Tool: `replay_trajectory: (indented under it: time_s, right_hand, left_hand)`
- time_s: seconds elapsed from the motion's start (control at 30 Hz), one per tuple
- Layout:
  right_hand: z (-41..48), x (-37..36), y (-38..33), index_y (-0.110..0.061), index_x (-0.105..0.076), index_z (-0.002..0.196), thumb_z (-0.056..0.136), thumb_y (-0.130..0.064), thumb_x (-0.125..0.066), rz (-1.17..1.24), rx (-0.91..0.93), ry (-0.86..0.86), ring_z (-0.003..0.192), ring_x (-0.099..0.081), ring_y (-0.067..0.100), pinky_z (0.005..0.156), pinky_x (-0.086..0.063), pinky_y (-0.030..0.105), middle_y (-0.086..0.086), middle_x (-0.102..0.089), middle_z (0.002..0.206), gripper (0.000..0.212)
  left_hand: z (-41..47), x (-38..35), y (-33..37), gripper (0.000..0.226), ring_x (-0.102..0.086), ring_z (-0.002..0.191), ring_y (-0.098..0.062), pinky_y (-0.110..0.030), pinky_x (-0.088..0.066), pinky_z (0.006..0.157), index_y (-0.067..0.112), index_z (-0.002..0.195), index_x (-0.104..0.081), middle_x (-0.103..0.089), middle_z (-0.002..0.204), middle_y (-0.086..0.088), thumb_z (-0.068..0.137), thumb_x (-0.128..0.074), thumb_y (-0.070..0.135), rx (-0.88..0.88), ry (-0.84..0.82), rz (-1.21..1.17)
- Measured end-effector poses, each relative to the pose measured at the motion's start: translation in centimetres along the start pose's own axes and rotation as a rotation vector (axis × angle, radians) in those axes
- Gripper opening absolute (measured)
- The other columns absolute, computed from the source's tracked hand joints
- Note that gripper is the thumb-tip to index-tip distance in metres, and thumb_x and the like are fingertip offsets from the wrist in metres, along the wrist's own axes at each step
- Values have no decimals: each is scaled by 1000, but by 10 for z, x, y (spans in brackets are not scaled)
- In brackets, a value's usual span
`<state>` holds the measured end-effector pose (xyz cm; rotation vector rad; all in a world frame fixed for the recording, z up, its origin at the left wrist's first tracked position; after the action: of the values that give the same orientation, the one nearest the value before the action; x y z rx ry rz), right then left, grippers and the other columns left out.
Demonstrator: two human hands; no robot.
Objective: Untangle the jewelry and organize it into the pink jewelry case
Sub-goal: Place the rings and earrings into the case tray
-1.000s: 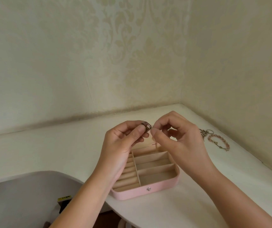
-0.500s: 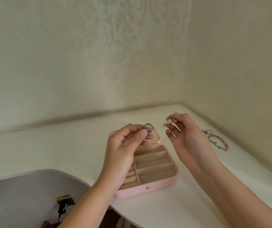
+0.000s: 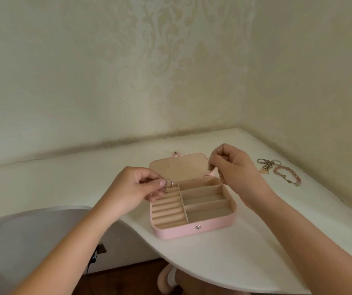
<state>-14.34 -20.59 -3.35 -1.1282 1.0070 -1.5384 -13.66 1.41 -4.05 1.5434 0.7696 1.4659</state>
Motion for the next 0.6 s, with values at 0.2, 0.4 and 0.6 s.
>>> replay_trajectory:
  time_s: [0.2,0.4,0.6]
  right_hand:
    - [-8,-19,2,-18,-59,78,85,-3,-64,-184,118,-208,57,-55,-3,62,-39,11,-2,-70,70,17]
    - [-4,-16,7,-24,-66,80,86,-4,-62,-220,110,-196,65,-58,-3,66,-41,8,-5,-70,69,20]
    - [-1,-13,10,-26,-65,77,84,-4,-60,-226,111,-154,65,-57,2,65,-42,14,-5,-70,68,24]
  left_hand:
    - [0,-4,10,7,-73,75,-19,-22,-58,63,-3,82,-63,-74,82,-12,89,-62,0,38,-68,-115]
    - [8,8,13,16,-58,50,-7,-21,-48,49,8,78,-66,-68,63,-2,92,-57,7,-115,-77,270]
    - [9,3,22,19,-58,68,-6,-21,-49,61,27,78,-71,-66,85,1,94,-59,26,-193,-424,585]
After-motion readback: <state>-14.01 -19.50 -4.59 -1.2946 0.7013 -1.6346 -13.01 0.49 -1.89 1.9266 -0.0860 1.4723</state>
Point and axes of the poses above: each hand's wrist, its own z-axis towards the middle knuckle, its own x-axis out of the back of the hand, y = z × x, the point moved 3 cm from there along z, towards the middle knuckle
